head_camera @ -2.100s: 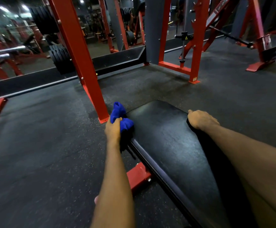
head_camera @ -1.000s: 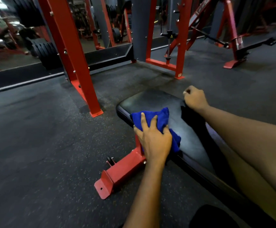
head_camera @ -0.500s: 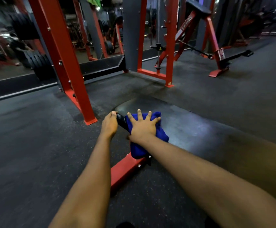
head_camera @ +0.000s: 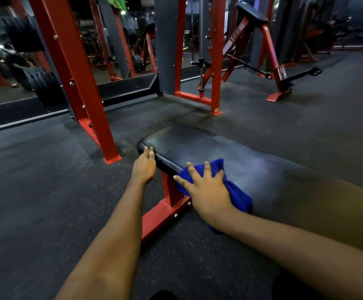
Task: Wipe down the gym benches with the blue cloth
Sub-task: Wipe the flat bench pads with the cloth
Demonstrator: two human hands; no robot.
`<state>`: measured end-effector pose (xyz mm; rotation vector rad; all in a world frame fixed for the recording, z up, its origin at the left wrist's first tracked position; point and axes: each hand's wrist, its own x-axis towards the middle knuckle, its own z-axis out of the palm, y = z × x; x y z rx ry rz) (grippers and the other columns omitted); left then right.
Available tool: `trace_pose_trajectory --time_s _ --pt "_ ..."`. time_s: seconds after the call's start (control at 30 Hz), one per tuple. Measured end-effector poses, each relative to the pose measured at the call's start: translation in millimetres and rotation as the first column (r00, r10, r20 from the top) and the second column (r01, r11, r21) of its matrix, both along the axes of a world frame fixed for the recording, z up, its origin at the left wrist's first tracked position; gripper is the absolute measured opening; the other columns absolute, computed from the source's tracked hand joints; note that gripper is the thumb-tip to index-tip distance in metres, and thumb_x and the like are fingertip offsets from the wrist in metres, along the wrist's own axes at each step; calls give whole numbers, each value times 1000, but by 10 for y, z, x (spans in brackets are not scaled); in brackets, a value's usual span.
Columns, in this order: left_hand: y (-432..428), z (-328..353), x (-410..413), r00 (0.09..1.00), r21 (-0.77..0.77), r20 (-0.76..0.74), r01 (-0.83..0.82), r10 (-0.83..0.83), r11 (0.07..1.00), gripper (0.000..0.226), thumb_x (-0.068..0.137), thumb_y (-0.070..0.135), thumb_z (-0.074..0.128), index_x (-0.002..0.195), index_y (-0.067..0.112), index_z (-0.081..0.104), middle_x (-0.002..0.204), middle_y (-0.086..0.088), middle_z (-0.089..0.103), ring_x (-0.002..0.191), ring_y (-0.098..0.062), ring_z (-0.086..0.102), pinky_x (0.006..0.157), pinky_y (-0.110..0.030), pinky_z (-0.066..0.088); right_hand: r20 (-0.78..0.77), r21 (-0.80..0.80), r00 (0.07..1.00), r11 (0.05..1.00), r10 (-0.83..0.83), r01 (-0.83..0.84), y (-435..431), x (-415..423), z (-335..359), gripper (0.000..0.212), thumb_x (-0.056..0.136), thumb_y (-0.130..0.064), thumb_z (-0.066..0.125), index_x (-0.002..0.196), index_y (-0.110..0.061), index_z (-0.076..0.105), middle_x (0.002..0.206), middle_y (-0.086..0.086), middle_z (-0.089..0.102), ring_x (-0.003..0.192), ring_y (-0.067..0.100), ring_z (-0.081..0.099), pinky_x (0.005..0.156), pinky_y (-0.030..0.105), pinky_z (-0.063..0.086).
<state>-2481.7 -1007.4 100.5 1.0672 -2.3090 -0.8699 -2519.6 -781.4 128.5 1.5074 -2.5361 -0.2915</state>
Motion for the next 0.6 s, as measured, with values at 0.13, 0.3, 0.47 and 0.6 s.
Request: trace_pose_trajectory --time_s 0.13,0.3,0.47,0.6 --pt "-76 -9 -46 997 -47 81 -11 15 999 48 108 29 24 153 13 32 160 -10 25 143 -37 30 116 -40 25 3 -3 999 999 53 -53 -634 -34 -29 55 105 -26 36 156 -39 20 166 6 0 146 52 4 109 74 19" --pt "-144 2 10 994 -102 105 -2 13 995 47 108 31 25 151 15 37 156 -14 33 140 -38 36 113 -43 30 -36 -45 997 996 72 -74 -570 0 -74 56 105 -26 38 156 -38 20 167 4 0 148 48 4 113 70 19" --pt "-207 113 -23 968 -167 247 -9 51 986 52 106 36 22 144 9 43 149 -25 40 133 -44 40 109 -45 33 -46 -63 999 998 3 -6 84 181 -172 55 105 -30 33 157 -37 17 167 5 -6 149 47 1 112 67 19" --pt "-196 158 -50 953 -193 302 40 20 980 48 104 29 20 140 7 45 150 -23 40 131 -44 43 108 -46 35 30 -122 993 986 -112 115 737 218 -138 69 101 -27 42 155 -48 5 167 1 -5 151 40 5 110 58 23"
